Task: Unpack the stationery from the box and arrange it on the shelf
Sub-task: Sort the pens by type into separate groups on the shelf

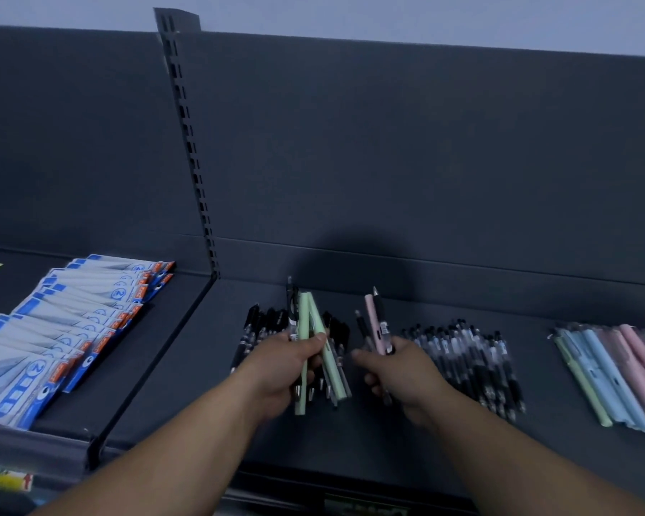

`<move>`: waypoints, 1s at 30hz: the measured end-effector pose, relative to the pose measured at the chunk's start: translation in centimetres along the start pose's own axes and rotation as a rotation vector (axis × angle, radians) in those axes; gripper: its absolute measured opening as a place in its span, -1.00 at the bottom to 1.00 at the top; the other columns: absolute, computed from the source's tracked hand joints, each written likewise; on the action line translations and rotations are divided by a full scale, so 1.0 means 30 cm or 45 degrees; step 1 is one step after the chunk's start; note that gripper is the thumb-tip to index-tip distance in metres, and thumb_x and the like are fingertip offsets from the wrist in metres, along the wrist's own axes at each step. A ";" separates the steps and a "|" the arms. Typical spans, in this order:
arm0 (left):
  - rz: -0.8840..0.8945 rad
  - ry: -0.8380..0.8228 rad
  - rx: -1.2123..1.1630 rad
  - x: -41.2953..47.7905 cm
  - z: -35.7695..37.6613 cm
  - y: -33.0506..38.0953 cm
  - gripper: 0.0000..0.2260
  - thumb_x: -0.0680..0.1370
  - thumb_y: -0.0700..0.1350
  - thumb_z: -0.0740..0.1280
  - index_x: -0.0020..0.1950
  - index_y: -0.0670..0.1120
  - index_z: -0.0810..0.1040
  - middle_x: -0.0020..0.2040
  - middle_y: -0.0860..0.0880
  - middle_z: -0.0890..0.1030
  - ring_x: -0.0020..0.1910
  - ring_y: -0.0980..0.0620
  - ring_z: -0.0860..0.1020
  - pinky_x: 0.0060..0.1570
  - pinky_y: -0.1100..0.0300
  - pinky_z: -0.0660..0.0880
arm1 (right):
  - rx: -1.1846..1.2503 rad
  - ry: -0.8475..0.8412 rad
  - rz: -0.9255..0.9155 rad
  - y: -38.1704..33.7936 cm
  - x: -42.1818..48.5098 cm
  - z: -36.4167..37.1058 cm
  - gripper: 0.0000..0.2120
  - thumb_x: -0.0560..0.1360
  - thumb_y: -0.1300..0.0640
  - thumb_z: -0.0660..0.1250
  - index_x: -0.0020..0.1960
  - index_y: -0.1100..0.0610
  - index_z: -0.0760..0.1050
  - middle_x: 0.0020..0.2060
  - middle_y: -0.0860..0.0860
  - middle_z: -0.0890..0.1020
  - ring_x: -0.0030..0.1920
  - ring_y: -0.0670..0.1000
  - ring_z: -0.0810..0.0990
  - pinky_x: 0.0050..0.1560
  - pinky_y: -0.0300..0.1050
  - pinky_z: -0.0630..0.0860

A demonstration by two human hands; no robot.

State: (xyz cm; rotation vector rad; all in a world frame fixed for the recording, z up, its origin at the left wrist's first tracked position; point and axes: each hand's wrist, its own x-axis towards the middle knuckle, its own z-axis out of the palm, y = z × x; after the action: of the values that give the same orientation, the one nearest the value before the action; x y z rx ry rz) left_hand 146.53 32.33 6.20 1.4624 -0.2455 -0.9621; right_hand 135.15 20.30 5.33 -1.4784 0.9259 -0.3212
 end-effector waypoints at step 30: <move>0.014 0.013 0.039 -0.018 1.244 -0.167 -0.88 0.64 -0.13 0.17 0.13 -0.15 0.41 -0.25 -0.06 0.63 -0.46 0.10 0.37 -0.51 0.27 0.30 | 0.291 -0.067 0.056 0.118 0.001 -1.354 -0.85 0.46 0.22 0.44 -0.07 0.19 0.48 -0.54 -0.01 0.44 -0.57 -0.09 0.34 -0.62 -0.27 0.28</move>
State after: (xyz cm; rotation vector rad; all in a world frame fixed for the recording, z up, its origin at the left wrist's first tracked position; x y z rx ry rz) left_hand 119.02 6.65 7.81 1.4923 -0.2619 -0.9453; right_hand 105.81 -7.81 8.61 -1.2499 0.8491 -0.3431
